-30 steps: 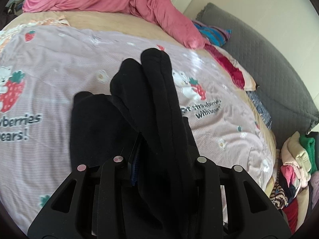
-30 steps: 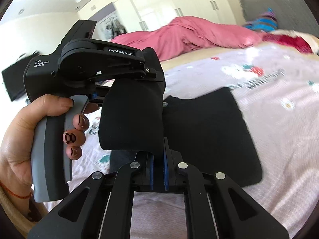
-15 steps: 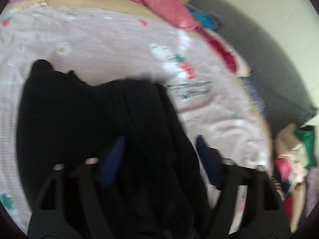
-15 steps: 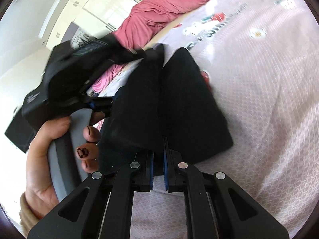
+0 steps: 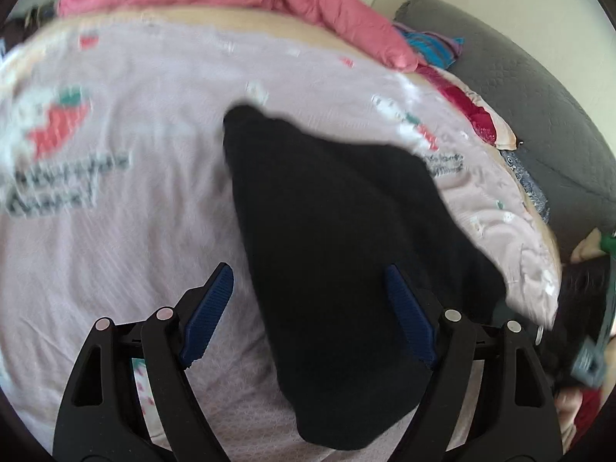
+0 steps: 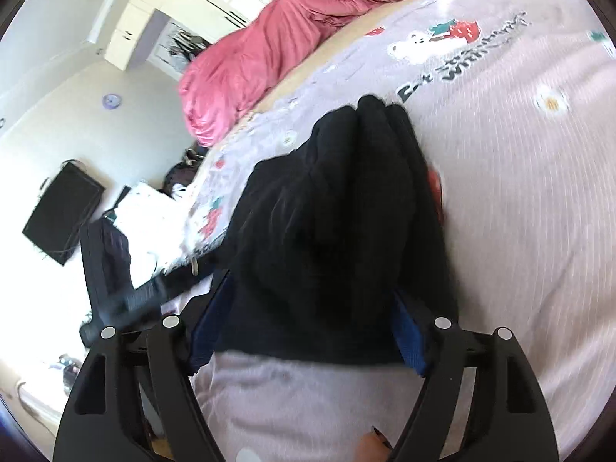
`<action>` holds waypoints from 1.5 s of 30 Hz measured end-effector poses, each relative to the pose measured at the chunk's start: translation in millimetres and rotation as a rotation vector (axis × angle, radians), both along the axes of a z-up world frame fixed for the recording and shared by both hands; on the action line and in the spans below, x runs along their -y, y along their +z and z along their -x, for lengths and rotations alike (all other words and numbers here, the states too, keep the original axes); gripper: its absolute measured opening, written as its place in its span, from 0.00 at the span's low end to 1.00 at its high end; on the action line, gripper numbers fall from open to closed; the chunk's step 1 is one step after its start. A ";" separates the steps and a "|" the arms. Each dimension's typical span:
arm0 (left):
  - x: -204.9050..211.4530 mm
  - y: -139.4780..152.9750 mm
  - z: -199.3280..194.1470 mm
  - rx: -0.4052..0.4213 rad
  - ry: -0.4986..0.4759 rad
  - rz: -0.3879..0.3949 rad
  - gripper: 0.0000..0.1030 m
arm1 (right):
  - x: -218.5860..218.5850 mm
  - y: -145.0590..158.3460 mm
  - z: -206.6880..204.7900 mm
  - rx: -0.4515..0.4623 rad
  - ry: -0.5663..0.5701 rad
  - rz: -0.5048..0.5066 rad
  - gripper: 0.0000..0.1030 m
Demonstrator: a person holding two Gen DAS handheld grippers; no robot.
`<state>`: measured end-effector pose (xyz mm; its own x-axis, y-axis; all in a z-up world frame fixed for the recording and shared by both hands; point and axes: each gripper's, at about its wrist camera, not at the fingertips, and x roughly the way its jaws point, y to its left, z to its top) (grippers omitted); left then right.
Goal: Fold small clothes
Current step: 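Lift the shirt edge with both tools and fold it over onto the other half, then press the folded shirt flat and open both tools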
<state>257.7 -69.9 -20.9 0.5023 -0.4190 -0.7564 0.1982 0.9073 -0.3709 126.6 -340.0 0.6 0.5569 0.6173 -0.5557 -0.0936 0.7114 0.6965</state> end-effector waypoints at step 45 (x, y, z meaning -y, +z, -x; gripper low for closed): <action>23.0 11.8 28.9 0.065 -0.068 -0.043 0.78 | 14.8 15.5 -12.7 0.100 -0.065 0.328 0.64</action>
